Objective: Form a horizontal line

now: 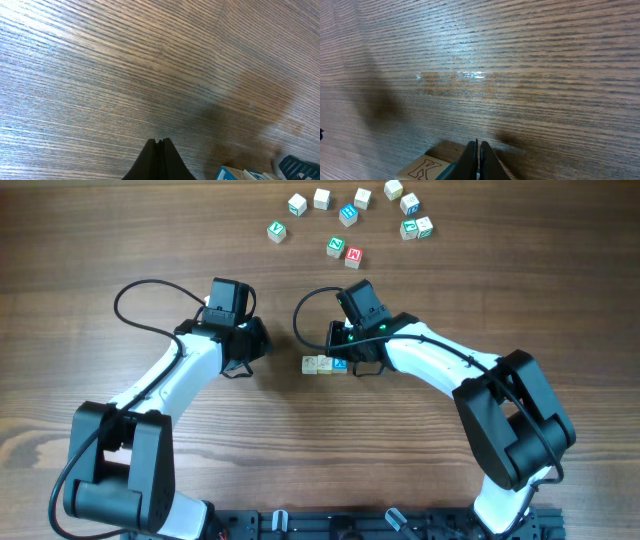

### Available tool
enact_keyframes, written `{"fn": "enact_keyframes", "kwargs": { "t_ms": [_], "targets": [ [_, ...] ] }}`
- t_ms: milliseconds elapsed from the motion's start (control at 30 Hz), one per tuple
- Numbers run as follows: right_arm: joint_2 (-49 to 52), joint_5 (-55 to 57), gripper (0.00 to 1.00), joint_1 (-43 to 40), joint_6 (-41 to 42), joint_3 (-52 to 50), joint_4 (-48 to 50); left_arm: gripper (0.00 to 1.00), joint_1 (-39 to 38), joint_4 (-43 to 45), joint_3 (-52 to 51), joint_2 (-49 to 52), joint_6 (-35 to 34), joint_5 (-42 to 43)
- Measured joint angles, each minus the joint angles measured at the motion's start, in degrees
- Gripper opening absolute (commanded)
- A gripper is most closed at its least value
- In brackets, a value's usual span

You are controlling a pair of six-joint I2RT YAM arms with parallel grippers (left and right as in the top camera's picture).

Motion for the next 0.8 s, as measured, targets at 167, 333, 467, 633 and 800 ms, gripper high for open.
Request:
{"fn": "enact_keyframes", "kwargs": {
  "t_ms": [167, 333, 467, 633, 800],
  "targets": [
    [0.0, 0.02, 0.05, 0.0, 0.0, 0.0, 0.0, 0.04, 0.0, -0.02, 0.0, 0.0, 0.0, 0.0],
    [0.0, 0.0, 0.05, 0.0, 0.0, 0.0, -0.24, 0.04, 0.0, -0.02, 0.0, 0.0, 0.0, 0.0],
    [0.0, 0.02, 0.05, 0.0, 0.0, 0.0, -0.35, 0.04, 0.0, -0.02, 0.0, 0.0, -0.02, 0.0],
    [0.0, 0.02, 0.05, 0.0, 0.0, 0.0, 0.66, 0.04, 0.0, 0.0, 0.0, 0.0, 0.0, 0.0],
    [0.0, 1.09, 0.05, 0.0, 0.87, 0.0, 1.51, 0.04, 0.0, 0.0, 0.0, 0.0, 0.0, 0.0]
  ]
}}
